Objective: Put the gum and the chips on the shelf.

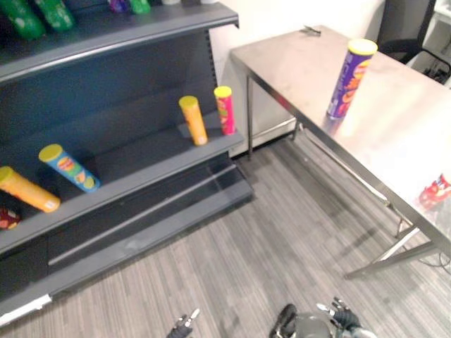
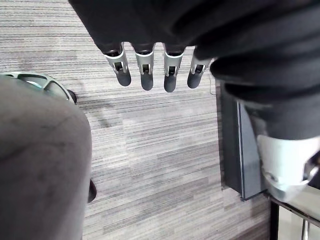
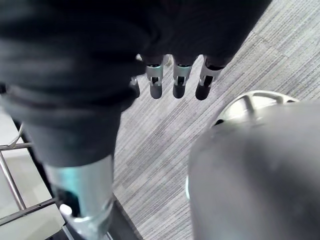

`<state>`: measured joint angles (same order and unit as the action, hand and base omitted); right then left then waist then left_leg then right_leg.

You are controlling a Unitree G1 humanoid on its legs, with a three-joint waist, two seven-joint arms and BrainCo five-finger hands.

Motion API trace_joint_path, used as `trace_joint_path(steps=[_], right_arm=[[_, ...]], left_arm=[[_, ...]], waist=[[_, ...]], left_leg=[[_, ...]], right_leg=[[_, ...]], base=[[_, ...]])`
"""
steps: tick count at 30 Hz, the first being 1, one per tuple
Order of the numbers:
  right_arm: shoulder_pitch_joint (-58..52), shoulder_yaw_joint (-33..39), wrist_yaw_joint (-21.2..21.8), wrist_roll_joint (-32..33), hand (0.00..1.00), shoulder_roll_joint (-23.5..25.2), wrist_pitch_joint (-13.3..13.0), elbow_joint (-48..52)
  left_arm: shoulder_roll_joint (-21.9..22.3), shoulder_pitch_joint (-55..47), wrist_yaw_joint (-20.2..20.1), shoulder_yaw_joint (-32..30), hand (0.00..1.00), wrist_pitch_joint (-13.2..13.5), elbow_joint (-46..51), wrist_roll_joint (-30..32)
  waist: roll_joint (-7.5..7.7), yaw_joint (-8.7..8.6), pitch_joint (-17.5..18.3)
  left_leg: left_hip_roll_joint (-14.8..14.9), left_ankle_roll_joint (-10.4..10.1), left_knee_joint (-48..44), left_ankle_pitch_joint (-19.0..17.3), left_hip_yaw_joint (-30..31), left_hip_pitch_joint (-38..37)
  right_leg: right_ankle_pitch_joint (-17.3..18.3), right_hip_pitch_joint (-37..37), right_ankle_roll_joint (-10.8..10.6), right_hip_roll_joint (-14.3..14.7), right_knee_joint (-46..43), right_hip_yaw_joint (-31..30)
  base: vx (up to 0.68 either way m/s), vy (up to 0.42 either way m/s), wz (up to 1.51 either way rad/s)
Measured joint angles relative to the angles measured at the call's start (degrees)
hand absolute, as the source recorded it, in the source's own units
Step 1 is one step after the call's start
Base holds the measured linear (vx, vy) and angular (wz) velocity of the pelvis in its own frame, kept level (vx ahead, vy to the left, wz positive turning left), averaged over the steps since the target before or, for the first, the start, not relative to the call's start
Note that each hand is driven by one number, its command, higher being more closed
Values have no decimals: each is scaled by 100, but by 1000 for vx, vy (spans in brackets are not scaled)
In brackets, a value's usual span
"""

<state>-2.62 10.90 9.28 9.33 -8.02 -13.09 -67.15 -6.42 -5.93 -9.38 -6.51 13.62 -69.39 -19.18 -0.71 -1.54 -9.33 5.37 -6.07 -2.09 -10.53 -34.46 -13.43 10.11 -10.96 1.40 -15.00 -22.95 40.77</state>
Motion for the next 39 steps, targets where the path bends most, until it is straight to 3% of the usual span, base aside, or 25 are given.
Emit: trace_joint_path(steps=[4,5,6,7,8,9,10,14,17,21,23,24,25,27,29,32,34,39], right_arm=[[-28,109,-9,9,0,29,20,-15],[-36,94,-8,9,0,21,19,-55],[-42,95,-15,10,0,-63,21,-97],[-44,94,-21,16,0,-124,21,-112],[-57,96,-38,27,0,-233,22,-133],[-77,99,-45,30,0,-272,22,-130],[-94,211,-66,83,0,-326,19,-141],[-276,909,-143,302,0,-342,32,-469],[-332,1163,-183,447,0,-326,32,-449],[-330,1191,-186,447,0,-231,3,-237],[-332,1246,-175,442,0,-185,3,-234],[-349,1293,-163,429,0,-178,7,-242],[-317,1335,-163,418,0,-96,11,-247],[-289,1343,-108,402,0,57,2,-246],[-227,1353,-110,386,0,73,4,-307],[-177,1365,-125,167,0,83,30,-332],[-238,1554,-138,27,0,120,41,-353],[-379,2041,-170,-55,0,105,71,-479]], left_arm=[[-85,59,22,-5,0,-39,-3,1],[-127,81,27,3,0,-44,-4,2],[-84,105,40,3,0,-41,4,-2],[-51,103,43,-1,0,-41,4,-41],[27,98,43,-15,0,-40,5,-95],[47,57,41,-17,0,-39,5,-96],[78,67,44,-28,0,-33,38,-110],[248,175,35,-75,0,109,307,-110],[254,174,19,-138,0,212,379,-109],[332,172,29,-423,0,208,329,-266],[367,141,31,-460,0,207,318,-308],[381,118,26,-450,0,206,272,-316],[322,138,30,-459,0,202,257,-314],[164,169,31,-284,0,202,106,-294],[115,171,57,-218,0,201,96,-237],[86,170,87,-22,0,197,-34,-189],[32,169,89,77,0,191,-77,-169],[86,170,97,281,0,169,-123,60]], waist=[[141,8,42],[157,0,38],[47,6,35],[-43,6,31],[-163,18,8],[-208,23,17],[-234,2,27],[-94,6,-21],[-66,15,-30],[-50,17,-32],[-79,30,-15],[-121,35,6],[-44,36,38],[155,53,166],[164,56,185],[67,55,191],[-18,46,217],[-180,18,307]], left_leg=[[140,-267,-591,-435,-369,181],[443,-323,-1598,-472,-470,462],[889,-289,-2711,-438,-567,700],[1136,-245,-3215,-389,-588,789],[1524,-63,-4087,-152,-509,944],[1623,28,-4445,21,-380,1058],[1635,-19,-4868,-64,-32,1271],[1306,8,-4754,-375,762,1986],[1062,40,-3365,-353,1346,2427],[699,-51,-1271,164,2595,2385],[647,-74,-837,496,2597,2208],[607,-162,-685,999,2585,2034],[498,-160,-737,940,2484,1985],[311,22,-701,692,1966,1811],[251,148,-638,594,1580,1672],[190,199,-483,564,1071,1344],[151,199,-447,565,964,1176],[99,196,-248,566,1014,1052]], right_leg=[[574,-369,79,-232,-783,-41],[585,-367,92,-160,-758,-203],[619,-322,148,39,-693,-406],[645,-312,178,179,-688,-555],[693,-263,311,456,-689,-928],[712,-263,368,583,-689,-1139],[728,-241,395,750,-659,-1457],[653,293,342,1115,-215,-2228],[626,521,180,1313,40,-2890],[753,621,-128,1330,70,-3851],[896,652,-356,1315,-38,-4177],[1000,652,-525,1296,-163,-4370],[1032,665,-584,1161,-177,-4457],[700,678,-917,818,256,-4422],[352,743,-1039,666,634,-4306],[-170,785,-1039,464,924,-3452],[-333,874,-1003,419,1068,-3162],[-381,1031,-986,421,1362,-2902]], base=[[40,-84,-21],[142,-203,-84],[192,-248,-101],[247,-221,-140],[178,-121,-130],[231,-86,-166],[167,-61,-153],[230,-64,-115],[194,49,-120],[253,209,-120],[307,316,-98],[323,365,-95],[310,382,-85],[258,359,-89],[221,362,-97],[116,184,-89],[66,72,-62],[42,8,-10]])
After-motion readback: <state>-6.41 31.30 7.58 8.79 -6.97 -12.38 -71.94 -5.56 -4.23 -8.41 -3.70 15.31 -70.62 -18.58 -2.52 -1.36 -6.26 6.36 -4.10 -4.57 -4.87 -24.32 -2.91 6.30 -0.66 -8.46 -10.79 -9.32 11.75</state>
